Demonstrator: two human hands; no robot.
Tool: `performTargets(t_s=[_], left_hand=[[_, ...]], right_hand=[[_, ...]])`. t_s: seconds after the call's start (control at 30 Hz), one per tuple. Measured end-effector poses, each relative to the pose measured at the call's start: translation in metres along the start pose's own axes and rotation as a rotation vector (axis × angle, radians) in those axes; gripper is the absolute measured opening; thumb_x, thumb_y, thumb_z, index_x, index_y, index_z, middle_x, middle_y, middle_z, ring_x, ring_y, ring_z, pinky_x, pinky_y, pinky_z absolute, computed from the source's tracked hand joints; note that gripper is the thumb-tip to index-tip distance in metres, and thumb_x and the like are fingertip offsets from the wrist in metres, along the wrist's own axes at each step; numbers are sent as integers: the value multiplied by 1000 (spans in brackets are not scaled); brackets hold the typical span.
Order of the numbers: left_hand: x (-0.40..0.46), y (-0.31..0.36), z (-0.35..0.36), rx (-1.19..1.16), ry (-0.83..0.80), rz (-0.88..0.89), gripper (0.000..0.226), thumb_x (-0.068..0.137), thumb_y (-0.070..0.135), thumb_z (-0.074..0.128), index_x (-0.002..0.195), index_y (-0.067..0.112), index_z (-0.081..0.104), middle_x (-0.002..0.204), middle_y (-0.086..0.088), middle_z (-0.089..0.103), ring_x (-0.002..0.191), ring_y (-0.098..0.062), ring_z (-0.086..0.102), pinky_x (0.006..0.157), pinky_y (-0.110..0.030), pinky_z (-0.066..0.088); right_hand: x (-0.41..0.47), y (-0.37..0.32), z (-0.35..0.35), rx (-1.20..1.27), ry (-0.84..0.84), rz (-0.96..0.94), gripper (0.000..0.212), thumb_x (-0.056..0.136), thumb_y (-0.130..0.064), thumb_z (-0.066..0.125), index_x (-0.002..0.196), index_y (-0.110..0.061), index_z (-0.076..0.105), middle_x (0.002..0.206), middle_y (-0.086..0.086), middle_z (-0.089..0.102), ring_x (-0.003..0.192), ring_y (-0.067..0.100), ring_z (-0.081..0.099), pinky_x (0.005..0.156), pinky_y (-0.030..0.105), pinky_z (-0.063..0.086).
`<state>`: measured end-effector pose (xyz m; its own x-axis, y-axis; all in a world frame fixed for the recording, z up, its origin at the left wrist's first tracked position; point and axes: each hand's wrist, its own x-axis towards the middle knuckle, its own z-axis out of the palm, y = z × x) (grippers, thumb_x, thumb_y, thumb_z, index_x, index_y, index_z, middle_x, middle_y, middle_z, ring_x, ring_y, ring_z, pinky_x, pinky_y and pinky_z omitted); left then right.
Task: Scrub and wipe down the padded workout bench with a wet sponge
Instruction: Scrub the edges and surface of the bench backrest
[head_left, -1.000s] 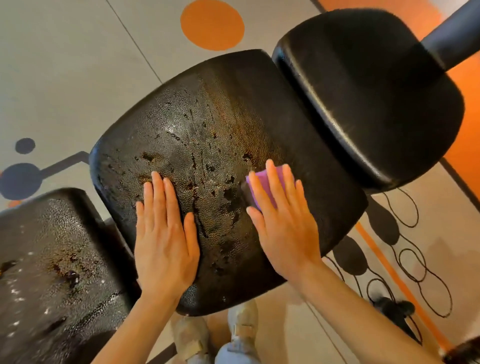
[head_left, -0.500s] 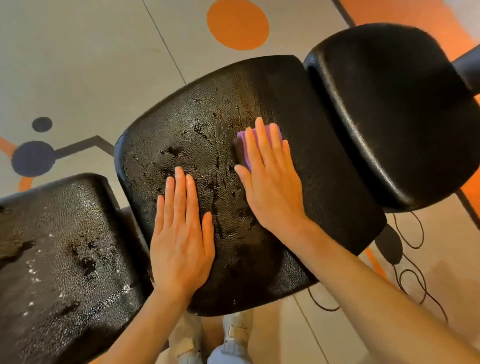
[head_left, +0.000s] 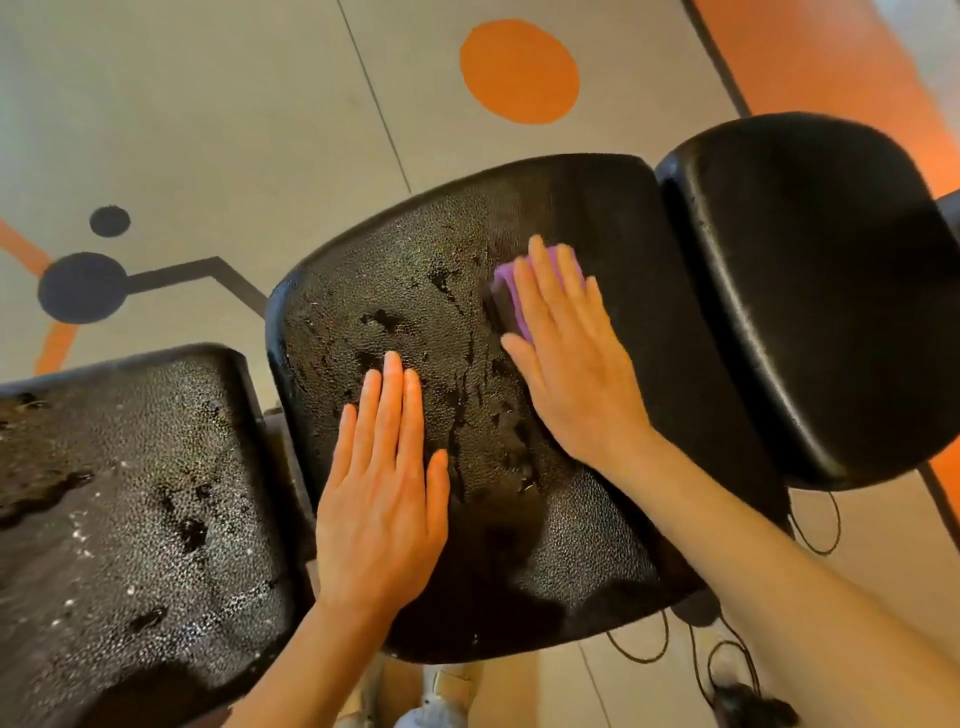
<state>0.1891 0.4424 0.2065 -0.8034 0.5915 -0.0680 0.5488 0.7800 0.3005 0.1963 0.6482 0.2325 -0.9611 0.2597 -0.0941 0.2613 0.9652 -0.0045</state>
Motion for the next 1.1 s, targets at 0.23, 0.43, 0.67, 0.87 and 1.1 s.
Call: performTargets(t_s=[0.23, 0.43, 0.67, 0.87, 1.1], left_hand=[[-1, 1, -3, -47, 0, -56, 68, 100, 37, 29, 157, 5, 9, 166, -12, 2, 154, -23, 0, 125, -39, 2], [1, 1, -2, -61, 24, -93, 68, 100, 37, 29, 156, 4, 10, 165, -13, 2, 154, -26, 1, 125, -37, 0], [0, 0, -4, -72, 15, -106, 69, 99, 36, 30, 156, 3, 11, 165, -14, 3, 154, -26, 3, 125, -39, 4], [0, 1, -3, -49, 10, -104, 68, 100, 36, 31, 156, 2, 11, 165, -15, 2, 154, -26, 3, 124, -40, 6], [1, 2, -3, -48, 5, -109, 68, 100, 36, 30, 156, 2, 12, 165, -15, 4, 154, -26, 3, 124, -41, 9]], right_hand=[[-65, 17, -3, 51, -100, -113, 62, 100, -47, 13, 153, -15, 5, 162, 5, 0, 149, 23, 0, 121, 41, 10], [48, 3, -8, 125, 25, 47, 64, 101, -43, 23, 153, -9, 5, 161, 10, -1, 149, 26, -5, 121, 43, 6], [30, 21, -11, 193, 23, 142, 60, 102, -40, 19, 152, -12, 4, 161, 7, 0, 149, 23, -4, 121, 47, 10], [48, -46, 0, 13, 21, -303, 59, 102, -36, 28, 153, -10, 11, 161, 9, 5, 149, 26, 1, 121, 44, 9], [95, -27, -10, 114, 183, 282, 58, 102, -34, 26, 152, -10, 12, 161, 11, 7, 148, 30, 4, 120, 49, 11]])
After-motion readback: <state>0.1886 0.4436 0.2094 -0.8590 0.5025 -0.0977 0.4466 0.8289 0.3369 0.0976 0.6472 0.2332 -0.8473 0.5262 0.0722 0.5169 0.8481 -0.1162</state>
